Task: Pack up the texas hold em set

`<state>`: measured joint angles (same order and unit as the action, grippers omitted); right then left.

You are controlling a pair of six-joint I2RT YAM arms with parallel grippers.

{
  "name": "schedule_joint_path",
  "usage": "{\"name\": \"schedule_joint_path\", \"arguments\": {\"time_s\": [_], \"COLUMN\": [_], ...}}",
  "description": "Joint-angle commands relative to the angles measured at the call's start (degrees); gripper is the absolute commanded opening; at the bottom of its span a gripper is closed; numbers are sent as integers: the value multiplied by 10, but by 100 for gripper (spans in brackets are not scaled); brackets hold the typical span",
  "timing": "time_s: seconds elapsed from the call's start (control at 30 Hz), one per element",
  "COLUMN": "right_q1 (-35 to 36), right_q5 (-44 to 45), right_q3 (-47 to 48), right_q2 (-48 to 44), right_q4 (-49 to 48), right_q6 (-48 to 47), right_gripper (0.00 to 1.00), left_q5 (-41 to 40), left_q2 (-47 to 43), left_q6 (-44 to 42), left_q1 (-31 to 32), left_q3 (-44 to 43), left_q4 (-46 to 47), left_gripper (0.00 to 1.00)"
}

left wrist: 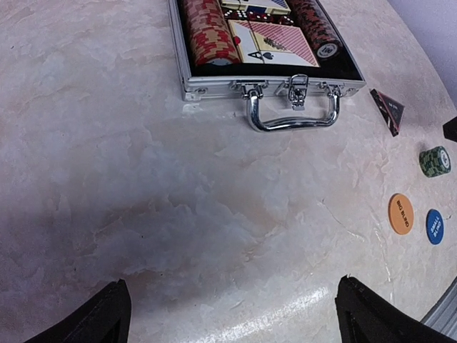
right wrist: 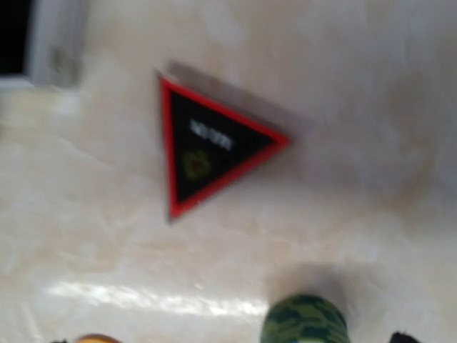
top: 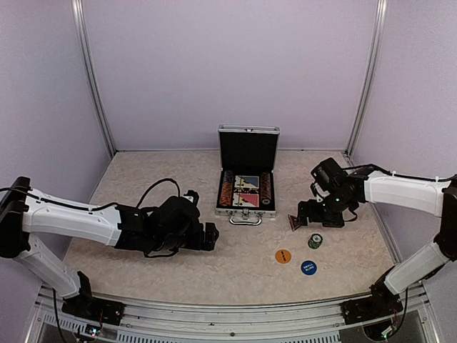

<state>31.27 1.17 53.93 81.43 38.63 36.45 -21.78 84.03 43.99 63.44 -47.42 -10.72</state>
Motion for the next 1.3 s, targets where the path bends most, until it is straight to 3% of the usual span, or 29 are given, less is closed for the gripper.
{"name": "schedule_joint_path", "arguments": {"time_s": [0.0,0.47,1.27], "right_q1": [-6,-7,-6], "right_q5": [0,13,54], "right_q3": [-19,-43,-80], "right_q2": [20,59,52], "right_q4": [30,-10,-32], "right_q6": [25,39,60], "right_gripper": [96,82,71], "left_q5": [40,44,64], "left_q2": [23,-6,30], "left_q6": [-36,-20,-18], "left_q1": [-15,-23,-28], "left_q3": [-19,20,19], "left_q4": [26,34,65], "left_gripper": [99,99,99]}}
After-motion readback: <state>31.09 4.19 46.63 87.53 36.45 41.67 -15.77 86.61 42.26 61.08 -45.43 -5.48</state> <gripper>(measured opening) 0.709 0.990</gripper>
